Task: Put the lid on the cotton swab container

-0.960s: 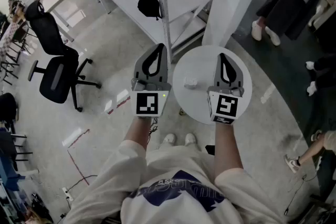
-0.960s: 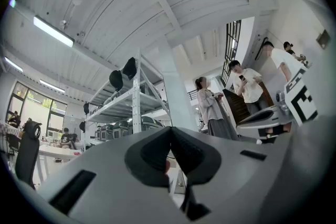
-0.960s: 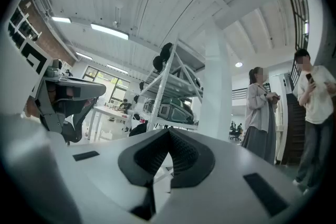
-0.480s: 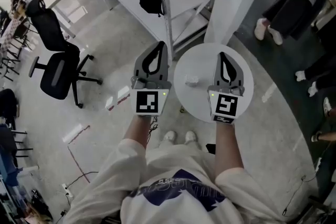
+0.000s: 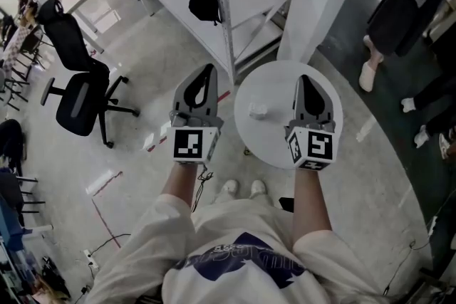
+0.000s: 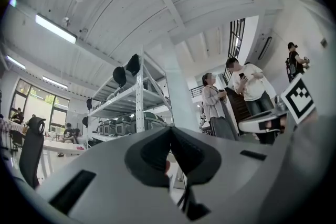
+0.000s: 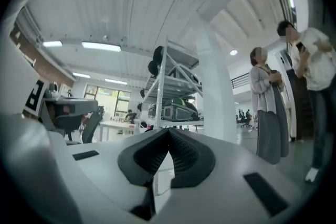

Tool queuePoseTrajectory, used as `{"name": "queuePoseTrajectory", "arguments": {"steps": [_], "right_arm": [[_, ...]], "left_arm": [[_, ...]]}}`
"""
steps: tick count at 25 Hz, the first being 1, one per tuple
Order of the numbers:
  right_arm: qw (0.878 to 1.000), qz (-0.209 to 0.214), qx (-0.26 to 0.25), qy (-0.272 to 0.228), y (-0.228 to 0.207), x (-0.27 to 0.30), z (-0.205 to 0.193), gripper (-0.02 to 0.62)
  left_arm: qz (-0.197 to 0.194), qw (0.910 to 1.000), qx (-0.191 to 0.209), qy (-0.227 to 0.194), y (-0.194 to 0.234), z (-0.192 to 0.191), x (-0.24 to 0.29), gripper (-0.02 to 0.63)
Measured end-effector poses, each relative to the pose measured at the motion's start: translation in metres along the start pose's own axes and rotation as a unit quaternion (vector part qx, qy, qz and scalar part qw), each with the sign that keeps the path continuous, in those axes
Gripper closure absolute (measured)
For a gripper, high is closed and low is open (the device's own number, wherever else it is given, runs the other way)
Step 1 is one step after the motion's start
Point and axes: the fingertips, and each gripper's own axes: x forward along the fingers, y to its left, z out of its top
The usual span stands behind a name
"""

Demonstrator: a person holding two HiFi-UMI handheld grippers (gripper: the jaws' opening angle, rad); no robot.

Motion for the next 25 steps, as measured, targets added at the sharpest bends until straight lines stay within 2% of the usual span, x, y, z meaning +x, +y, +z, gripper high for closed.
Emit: {"name": "queuePoseTrajectory", "arguments": {"steps": [2,5,7,8,10,14,21,25], "right_arm": [[0.999,0.002,0.038,-0.013,-0.015,-0.009,0.003,0.586],[0.998,0.0,0.059,-0.019,-0.04,-0.024,0.006,0.586],[0.997,0.002,0.072,-0.019,-0.055,-0.033,0.004,0.565],[0.997,0.004,0.079,-0.017,-0.062,-0.038,0.003,0.535],[0.996,0.01,0.093,-0.013,-0.074,-0.046,-0.002,0.42],[0.996,0.025,0.086,-0.008,-0.09,-0.063,-0.008,0.416],[0.995,0.043,0.09,0.012,-0.119,-0.086,-0.027,0.419],[0.994,0.069,0.083,0.017,-0.119,-0.079,-0.035,0.417]], "left_arm": [[-0.001,0.9999,0.006,0.008,0.004,-0.001,-0.008,0.606],[0.001,0.9998,0.011,0.019,0.014,0.0,-0.022,0.606],[0.008,0.9996,0.005,0.025,0.021,0.0,-0.034,0.606],[0.012,0.9995,0.003,0.029,0.024,-0.002,-0.039,0.606],[0.017,0.9989,0.002,0.044,0.029,-0.011,-0.05,0.606],[0.004,0.9955,0.0,0.095,0.024,-0.035,-0.072,0.594],[-0.041,0.9774,-0.009,0.207,-0.014,-0.09,-0.109,0.468],[-0.098,0.9622,0.002,0.254,-0.041,-0.116,-0.113,0.402]]}}
